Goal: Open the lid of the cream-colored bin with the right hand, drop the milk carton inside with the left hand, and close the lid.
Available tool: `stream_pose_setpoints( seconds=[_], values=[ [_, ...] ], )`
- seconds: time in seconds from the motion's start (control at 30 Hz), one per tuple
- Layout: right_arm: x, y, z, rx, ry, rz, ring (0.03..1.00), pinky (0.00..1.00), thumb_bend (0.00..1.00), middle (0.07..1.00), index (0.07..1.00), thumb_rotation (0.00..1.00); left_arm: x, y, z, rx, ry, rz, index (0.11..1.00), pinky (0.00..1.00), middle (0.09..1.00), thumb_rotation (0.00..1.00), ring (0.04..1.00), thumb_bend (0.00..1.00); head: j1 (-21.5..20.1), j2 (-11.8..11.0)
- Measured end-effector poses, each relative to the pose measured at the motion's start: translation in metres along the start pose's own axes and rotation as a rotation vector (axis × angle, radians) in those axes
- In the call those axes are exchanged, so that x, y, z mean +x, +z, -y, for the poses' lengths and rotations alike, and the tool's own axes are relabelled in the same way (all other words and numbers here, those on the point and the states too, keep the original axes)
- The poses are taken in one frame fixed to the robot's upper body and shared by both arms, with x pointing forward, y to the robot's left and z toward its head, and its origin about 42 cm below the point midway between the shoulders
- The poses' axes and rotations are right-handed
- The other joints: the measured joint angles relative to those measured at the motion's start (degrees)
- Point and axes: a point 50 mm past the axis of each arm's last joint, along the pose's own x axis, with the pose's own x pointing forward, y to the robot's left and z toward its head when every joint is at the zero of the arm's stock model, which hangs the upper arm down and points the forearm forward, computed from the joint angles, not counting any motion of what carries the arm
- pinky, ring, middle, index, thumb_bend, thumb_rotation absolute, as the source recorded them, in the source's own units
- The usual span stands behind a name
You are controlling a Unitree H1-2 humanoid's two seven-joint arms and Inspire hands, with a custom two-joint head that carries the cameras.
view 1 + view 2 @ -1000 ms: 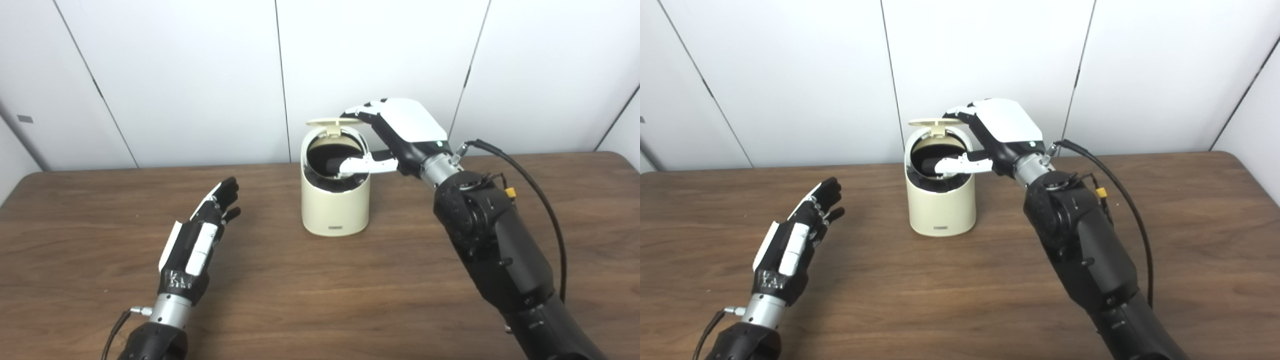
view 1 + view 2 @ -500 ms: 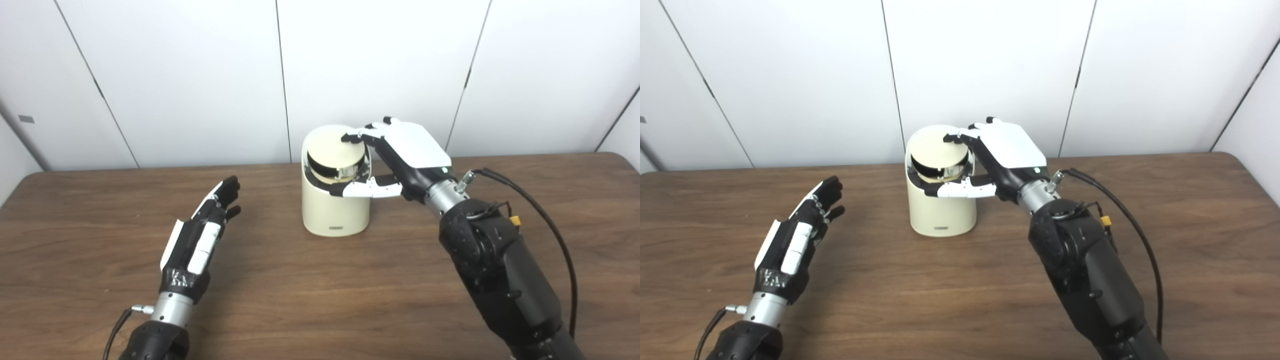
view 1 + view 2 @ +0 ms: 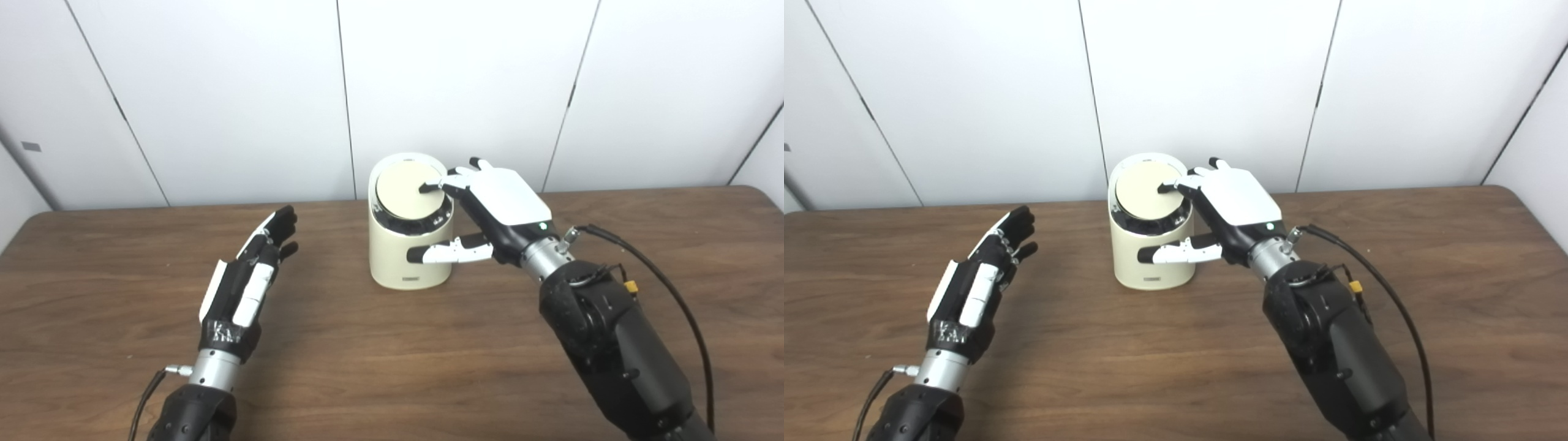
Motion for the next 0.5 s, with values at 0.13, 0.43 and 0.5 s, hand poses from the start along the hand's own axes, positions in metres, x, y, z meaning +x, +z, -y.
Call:
stream_pose_setpoints(
  seconds=[0.13,0.43,0.5],
  values=[
    [0.011,0.01,-0.002,-0.24,0.019,0.045,0.943,1.0,0.78,0.86,0.84,0.88,0.0,0.0,0.0,-0.002,0.001,-0.001,0.94,0.91,0.928,0.81,0.947,0.79,0.0,0.2],
    [0.021,0.022,-0.009,-0.65,0.01,0.095,0.937,1.0,0.76,0.865,0.84,0.77,0.0,0.0,0.0,-0.005,0.003,-0.006,0.939,0.92,0.929,0.81,0.948,0.79,0.1,0.6],
    [0.025,0.021,-0.007,-0.692,0.004,0.087,0.936,1.0,0.75,0.869,0.837,0.75,0.0,0.0,0.0,-0.005,0.004,-0.013,0.938,0.92,0.93,0.81,0.949,0.79,0.1,0.6]
  ],
)
